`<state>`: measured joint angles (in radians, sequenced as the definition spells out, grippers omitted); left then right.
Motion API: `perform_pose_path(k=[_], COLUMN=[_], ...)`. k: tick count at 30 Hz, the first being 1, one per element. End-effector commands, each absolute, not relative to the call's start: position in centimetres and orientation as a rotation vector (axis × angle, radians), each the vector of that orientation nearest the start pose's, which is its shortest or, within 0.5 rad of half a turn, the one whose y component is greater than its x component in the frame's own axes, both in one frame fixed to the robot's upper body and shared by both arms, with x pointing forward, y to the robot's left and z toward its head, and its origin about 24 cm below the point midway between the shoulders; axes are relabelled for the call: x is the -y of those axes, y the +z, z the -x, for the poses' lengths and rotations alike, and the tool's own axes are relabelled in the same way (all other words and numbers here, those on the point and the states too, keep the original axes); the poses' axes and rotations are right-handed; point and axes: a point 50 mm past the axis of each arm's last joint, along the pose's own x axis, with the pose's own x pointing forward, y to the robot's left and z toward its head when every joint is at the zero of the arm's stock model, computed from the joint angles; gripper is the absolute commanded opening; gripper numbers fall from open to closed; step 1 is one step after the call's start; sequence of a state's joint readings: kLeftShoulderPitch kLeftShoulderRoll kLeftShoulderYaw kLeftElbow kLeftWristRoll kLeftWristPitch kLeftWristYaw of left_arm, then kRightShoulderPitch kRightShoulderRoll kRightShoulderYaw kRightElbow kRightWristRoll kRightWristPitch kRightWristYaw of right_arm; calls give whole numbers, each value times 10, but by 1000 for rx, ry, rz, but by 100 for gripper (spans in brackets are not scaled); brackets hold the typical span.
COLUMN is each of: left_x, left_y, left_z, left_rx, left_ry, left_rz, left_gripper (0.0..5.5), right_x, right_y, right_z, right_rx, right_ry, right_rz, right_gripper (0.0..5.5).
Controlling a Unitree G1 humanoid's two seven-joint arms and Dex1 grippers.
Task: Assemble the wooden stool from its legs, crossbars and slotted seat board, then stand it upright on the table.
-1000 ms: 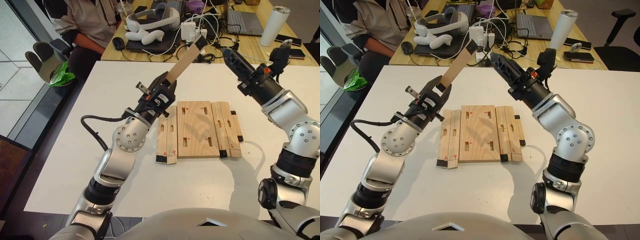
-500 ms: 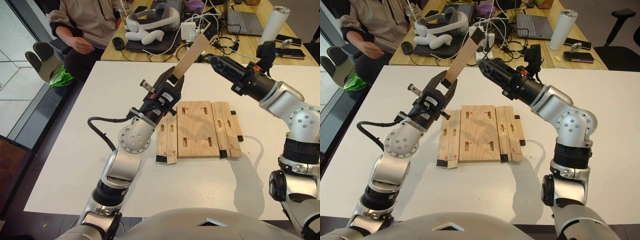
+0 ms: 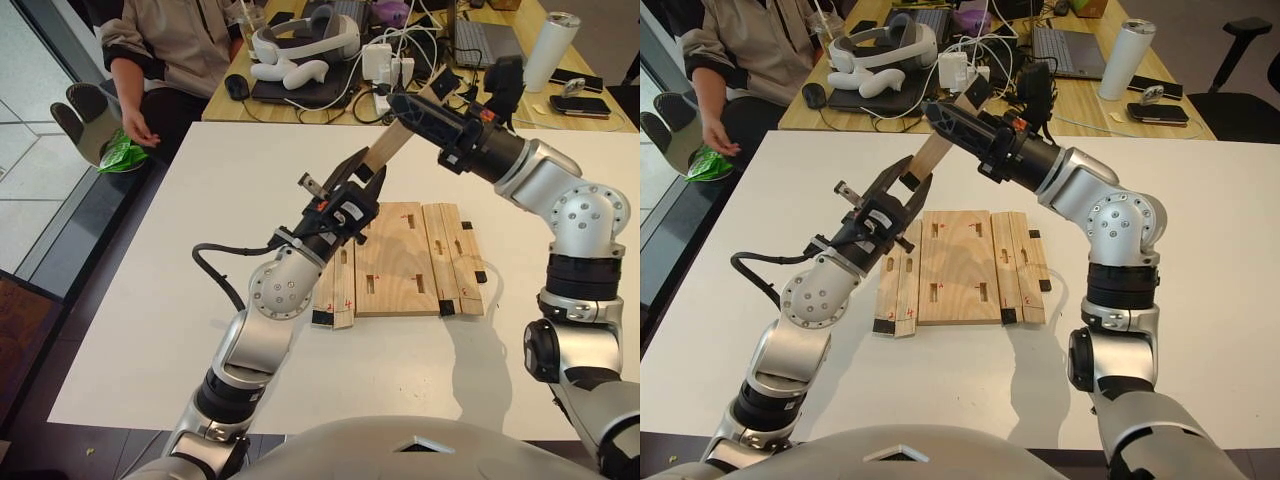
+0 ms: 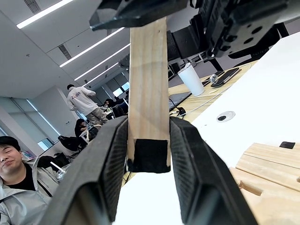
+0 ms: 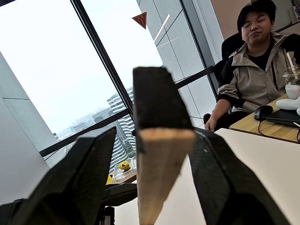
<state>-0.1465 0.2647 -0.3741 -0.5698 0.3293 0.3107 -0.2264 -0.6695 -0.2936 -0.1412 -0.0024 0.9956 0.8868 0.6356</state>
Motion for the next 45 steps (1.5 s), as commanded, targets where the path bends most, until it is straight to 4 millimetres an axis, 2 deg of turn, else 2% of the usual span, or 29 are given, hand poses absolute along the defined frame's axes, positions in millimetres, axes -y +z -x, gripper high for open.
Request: perform_pose_path(k=[1,10,17,18,21,25,28,31,34,36,39,42,45], left_x=[-85,-88,-87,-86,-79,-79,-90,-110,-121,-125,-126,-126,-128], left_y=[154,156,156,156,154,146,141,141,141,143,145,147,146], left_z=[-231,-234,-233,-231,-222,-220,-224,-230,-233,-236,-239,-240,-239], left_rx=[363,365,371,374,388,341,246,136,56,20,7,3,-7], left_ry=[-484,-475,-502,-522,-612,-634,-578,-411,-302,-259,-257,-265,-253], left_rz=[-588,-589,-591,-581,-572,-611,-559,-361,-151,-44,-13,-26,-24], left_gripper=[129,129,129,165,205,266,270,270,270,270,270,270,270], right_x=[119,124,124,123,121,120,121,117,111,105,102,107,117], right_y=[212,207,202,202,199,191,183,160,148,141,132,122,114], right_z=[-307,-303,-303,-304,-307,-313,-317,-301,-278,-265,-256,-252,-250], right_rx=[-20,-67,-90,-90,-82,-63,-66,-105,-85,-68,-64,-99,-139], right_ry=[1222,1244,1233,1229,1183,1034,832,631,509,443,354,234,133], right_rz=[-564,-513,-478,-475,-463,-412,-209,59,165,138,51,13,54], right_gripper=[201,51,41,41,39,39,39,39,39,39,39,39,39])
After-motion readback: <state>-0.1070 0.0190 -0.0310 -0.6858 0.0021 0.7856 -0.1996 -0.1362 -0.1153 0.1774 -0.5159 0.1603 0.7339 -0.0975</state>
